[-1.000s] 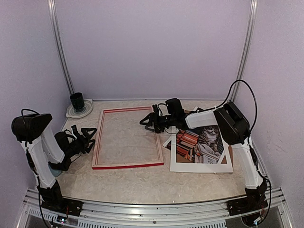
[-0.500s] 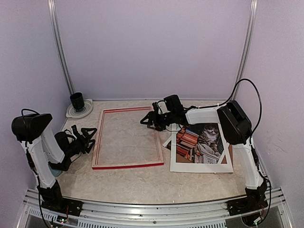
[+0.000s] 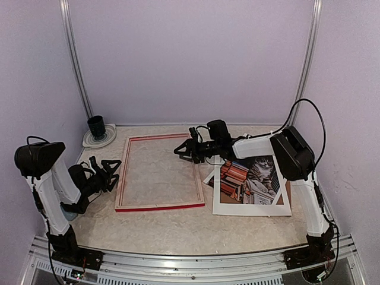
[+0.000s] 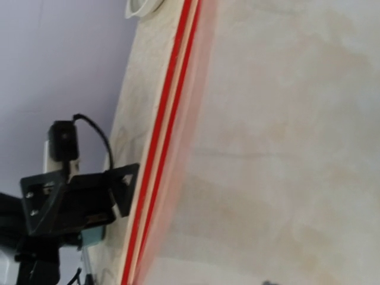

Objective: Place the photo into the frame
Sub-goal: Place the glass panel at the frame body.

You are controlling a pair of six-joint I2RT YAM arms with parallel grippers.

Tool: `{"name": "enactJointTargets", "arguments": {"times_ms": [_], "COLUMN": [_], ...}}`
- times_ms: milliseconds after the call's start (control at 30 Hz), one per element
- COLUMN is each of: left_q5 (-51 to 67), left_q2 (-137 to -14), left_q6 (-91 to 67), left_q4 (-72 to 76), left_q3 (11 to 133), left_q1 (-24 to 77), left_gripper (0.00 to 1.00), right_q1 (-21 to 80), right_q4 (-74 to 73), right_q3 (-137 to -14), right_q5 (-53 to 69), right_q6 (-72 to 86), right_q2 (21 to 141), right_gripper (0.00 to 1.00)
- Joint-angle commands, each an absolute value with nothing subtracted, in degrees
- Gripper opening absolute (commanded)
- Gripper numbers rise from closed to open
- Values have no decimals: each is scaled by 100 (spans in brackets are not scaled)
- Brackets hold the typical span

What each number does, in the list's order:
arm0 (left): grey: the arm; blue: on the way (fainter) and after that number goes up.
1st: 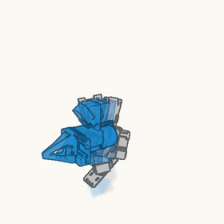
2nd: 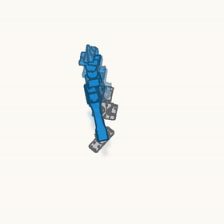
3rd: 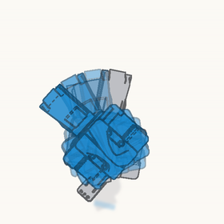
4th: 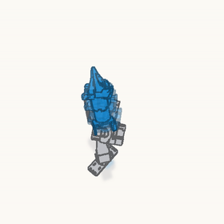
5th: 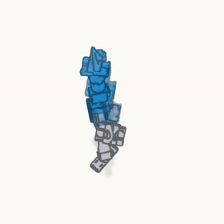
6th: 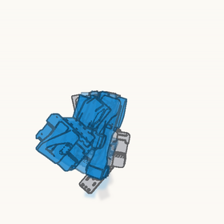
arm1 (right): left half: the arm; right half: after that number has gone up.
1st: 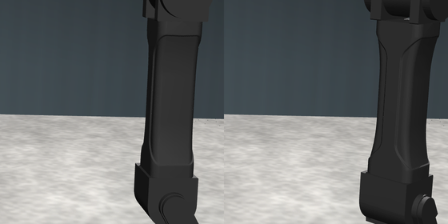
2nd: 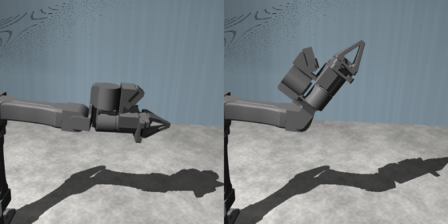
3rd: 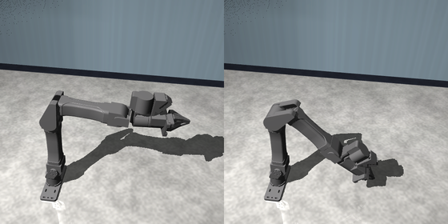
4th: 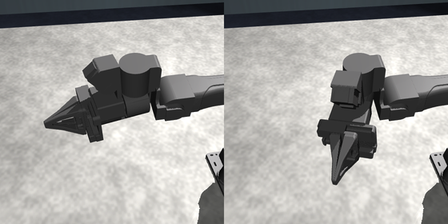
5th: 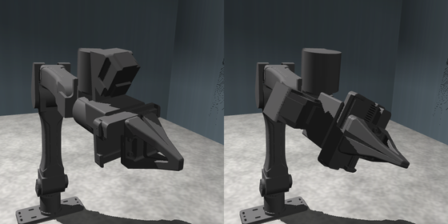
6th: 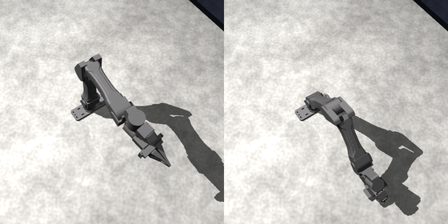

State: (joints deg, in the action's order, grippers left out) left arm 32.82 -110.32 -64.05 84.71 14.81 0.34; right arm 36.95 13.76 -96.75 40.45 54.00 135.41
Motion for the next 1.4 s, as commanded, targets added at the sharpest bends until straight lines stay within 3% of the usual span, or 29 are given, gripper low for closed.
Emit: {"name": "enactJointTargets", "arguments": {"times_ms": [0,867,1367], "left_q5": [3453,3454,3458], "left_q2": [-11162,-11164,-11210], "left_q6": [-6434,-6447,-6451], "left_q4": [8431,8456,8486], "left_q3": [1391,1389,1397], "left_q1": [44,38,42], "left_gripper": [99,99,99], "right_q1": [3637,3560,3506], "right_q4": [2102,3327,4801], "right_q3": [-9501,-9181,-9067], "right_q5": [4479,5066,5322], "right_q6": [5790,6718,7721], "right_q2": [13444,13943,14273], "right_gripper": [49,17,9]}}
